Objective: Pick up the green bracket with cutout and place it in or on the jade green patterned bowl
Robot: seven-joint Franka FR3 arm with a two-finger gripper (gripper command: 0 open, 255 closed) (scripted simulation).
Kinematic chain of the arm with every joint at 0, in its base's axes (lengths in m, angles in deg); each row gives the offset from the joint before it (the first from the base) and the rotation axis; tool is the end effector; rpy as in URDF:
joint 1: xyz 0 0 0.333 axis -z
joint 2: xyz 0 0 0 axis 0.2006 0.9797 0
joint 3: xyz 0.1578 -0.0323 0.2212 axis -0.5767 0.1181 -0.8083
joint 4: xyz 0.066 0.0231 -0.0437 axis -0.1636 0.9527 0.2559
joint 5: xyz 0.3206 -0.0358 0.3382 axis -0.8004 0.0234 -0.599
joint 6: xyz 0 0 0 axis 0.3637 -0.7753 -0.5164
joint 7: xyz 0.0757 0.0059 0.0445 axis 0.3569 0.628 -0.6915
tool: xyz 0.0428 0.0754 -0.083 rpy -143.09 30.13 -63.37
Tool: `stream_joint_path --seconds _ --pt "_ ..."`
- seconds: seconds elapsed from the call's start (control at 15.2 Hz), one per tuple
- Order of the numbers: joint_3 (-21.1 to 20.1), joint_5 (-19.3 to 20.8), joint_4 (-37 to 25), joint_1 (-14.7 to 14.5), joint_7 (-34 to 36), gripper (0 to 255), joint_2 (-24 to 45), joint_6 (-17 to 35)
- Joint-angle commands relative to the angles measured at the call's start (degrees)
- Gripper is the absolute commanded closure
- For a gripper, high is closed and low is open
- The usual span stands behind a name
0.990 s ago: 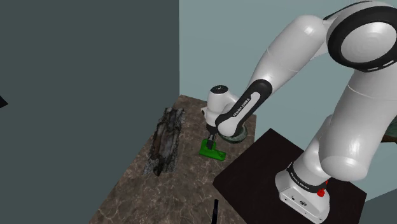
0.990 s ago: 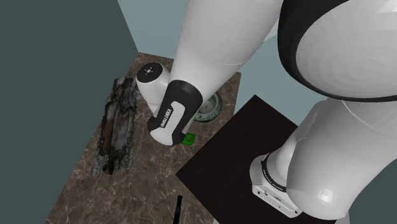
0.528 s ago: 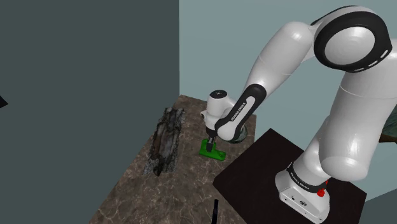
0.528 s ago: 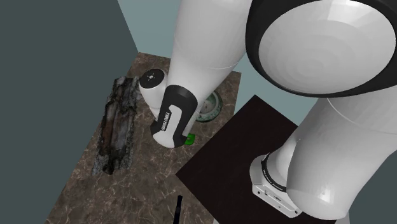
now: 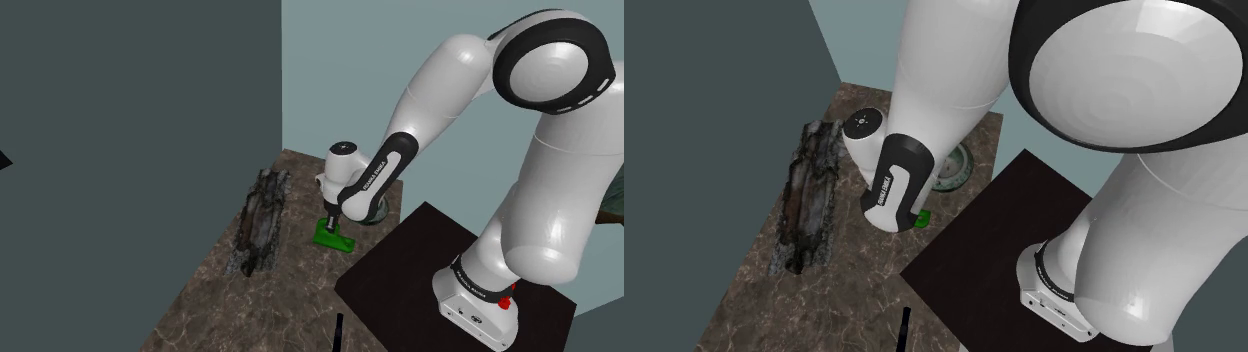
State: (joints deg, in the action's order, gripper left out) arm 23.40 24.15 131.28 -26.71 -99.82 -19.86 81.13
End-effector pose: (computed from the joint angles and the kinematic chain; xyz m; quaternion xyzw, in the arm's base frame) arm 0.4075 0.1339 0.0222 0.9624 0.2705 -0.0262 0.0018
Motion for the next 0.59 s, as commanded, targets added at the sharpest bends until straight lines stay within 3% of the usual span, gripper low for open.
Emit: stream_joint_path --seconds 0.0,0.53 --pt "-0.02 0.00 0.01 -0.01 0.00 255 0.02 0.00" --pt "-0.25 -0.30 0.38 0.16 -0.22 255 -1.94 -1.59"
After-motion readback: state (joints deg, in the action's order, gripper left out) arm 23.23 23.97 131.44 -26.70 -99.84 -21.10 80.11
